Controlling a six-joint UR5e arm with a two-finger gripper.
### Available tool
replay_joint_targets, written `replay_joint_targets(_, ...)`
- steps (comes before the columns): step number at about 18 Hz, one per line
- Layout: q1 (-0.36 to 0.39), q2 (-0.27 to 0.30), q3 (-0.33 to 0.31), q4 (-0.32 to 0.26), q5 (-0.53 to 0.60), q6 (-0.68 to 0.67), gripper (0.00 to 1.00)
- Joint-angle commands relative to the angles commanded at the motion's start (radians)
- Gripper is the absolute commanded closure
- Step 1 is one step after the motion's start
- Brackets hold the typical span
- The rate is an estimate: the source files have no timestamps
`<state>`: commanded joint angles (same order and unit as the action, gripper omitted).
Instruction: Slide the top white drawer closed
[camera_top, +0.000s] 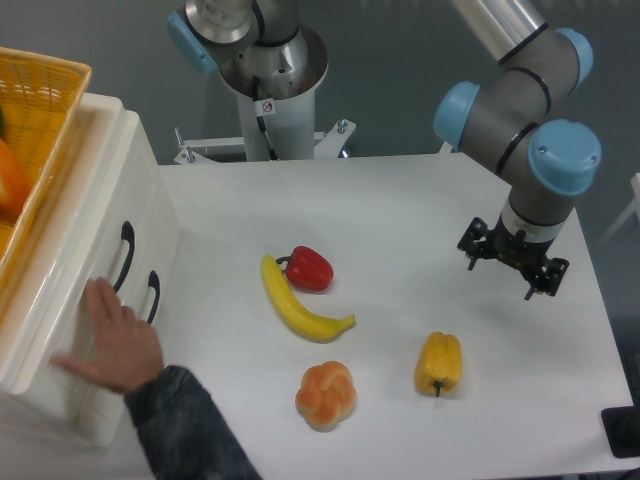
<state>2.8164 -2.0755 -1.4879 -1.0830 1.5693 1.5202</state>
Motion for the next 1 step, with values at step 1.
replay_joint_targets(1,0.000,0.002,-0.002,0.002,0.000,0.000,0.00)
